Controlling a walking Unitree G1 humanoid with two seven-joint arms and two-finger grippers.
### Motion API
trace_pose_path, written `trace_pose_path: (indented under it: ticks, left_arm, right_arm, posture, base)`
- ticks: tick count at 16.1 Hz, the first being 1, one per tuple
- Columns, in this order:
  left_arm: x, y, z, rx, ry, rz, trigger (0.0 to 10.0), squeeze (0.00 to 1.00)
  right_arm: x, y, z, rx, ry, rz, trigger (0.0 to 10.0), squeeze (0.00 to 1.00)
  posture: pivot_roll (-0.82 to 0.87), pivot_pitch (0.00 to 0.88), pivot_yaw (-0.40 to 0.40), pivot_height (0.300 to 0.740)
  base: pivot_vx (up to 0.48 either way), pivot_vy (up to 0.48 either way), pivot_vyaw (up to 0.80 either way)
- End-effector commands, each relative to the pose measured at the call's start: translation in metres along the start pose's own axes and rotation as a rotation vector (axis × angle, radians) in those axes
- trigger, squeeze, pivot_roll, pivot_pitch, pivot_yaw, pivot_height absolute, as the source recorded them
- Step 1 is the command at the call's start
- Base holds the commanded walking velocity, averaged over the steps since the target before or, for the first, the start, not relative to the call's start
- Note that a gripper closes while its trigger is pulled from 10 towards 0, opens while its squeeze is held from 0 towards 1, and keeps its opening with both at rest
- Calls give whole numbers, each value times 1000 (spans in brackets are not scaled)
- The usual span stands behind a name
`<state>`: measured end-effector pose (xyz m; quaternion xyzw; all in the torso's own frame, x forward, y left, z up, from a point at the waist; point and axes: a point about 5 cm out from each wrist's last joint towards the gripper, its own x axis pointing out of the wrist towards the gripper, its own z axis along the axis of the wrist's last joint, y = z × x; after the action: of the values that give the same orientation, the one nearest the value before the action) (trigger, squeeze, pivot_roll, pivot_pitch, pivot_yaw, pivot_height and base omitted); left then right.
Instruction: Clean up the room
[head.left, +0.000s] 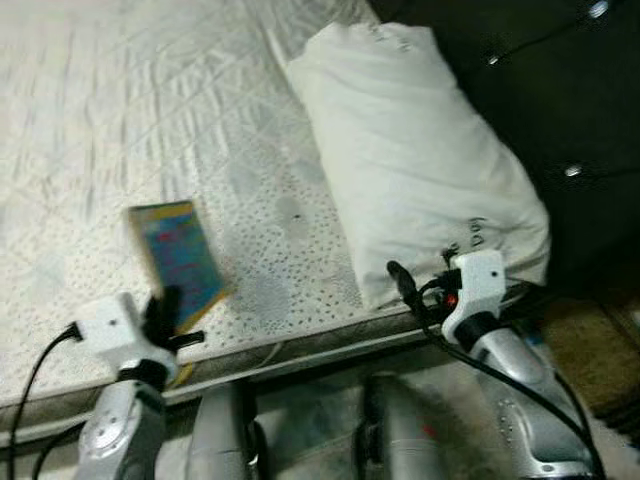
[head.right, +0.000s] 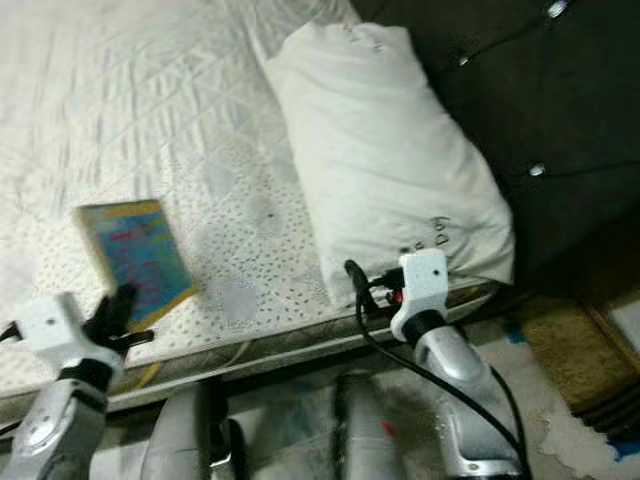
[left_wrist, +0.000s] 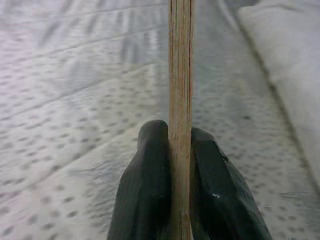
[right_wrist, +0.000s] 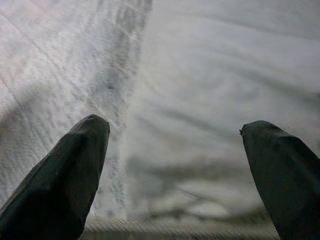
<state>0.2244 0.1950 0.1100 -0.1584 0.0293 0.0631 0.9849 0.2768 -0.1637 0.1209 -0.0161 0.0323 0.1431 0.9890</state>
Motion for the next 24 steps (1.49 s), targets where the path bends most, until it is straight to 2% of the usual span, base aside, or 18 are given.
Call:
trace_pose_path:
  ticks: [1, 4, 8, 10, 11, 13, 14, 16, 18, 20, 24]
  left_arm:
    - [1, -8, 0, -14, 0, -26, 10000, 0]
    - [10, -7, -1, -49, 15, -10, 10000, 0]
    - [33, -1, 1, -136, 9, 26, 10000, 0]
    - [42, -4, -3, -209, 29, -17, 10000, 0]
    - [46, -7, -8, -271, 51, -36, 10000, 0]
    - [49, -15, -19, -385, 127, -89, 10000, 0]
    - [49, -21, -24, -414, 169, -132, 10000, 0]
    - [50, -33, -23, -452, 190, -237, 10000, 0]
    - [52, -39, -21, -518, 220, -318, 10000, 0]
    - [57, -32, -26, -597, 262, -296, 10000, 0]
    - [61, -24, -31, -653, 274, -252, 10000, 0]
  right_arm:
    - [-8, -8, -5, 3, 26, -29, 10000, 0]
    - [-12, -11, -5, -3, 31, -40, 10000, 0]
    - [-14, -14, -3, -10, 36, -43, 10000, 0]
    - [-16, -14, -2, -16, 35, -46, 10000, 0]
    - [-18, -14, 0, -19, 35, -46, 10000, 0]
    - [-24, -16, 2, -35, 40, -53, 10000, 0]
    - [-26, -18, 2, -42, 44, -56, 10000, 0]
    - [-28, -21, 2, -47, 47, -63, 10000, 0]
    - [-26, -18, 3, -45, 51, -60, 10000, 0]
    - [-24, -14, 4, -44, 47, -50, 10000, 0]
    - [-27, -20, 5, -57, 48, -69, 10000, 0]
  posture:
    - [-165, 310, -14, 617]
    - [-176, 318, -17, 617]
    - [-190, 324, -24, 617]
    - [-216, 328, -28, 617]
    - [-233, 334, -30, 617]
    - [-251, 343, -37, 617]
    - [-264, 347, -39, 617]
    - [-264, 349, -43, 617]
    - [-260, 349, -48, 617]
    - [-270, 349, -48, 617]
    - [-279, 349, -41, 617]
  base:
    - [0, 0, 0]
    - [0, 0, 0]
    - [0, 0, 0]
    - [0, 0, 0]
    - [0, 0, 0]
    - [0, 0, 0]
    - [0, 0, 0]
    - [0, 0, 0]
    - [0, 0, 0]
    - [0, 0, 0]
    - [0, 0, 0]
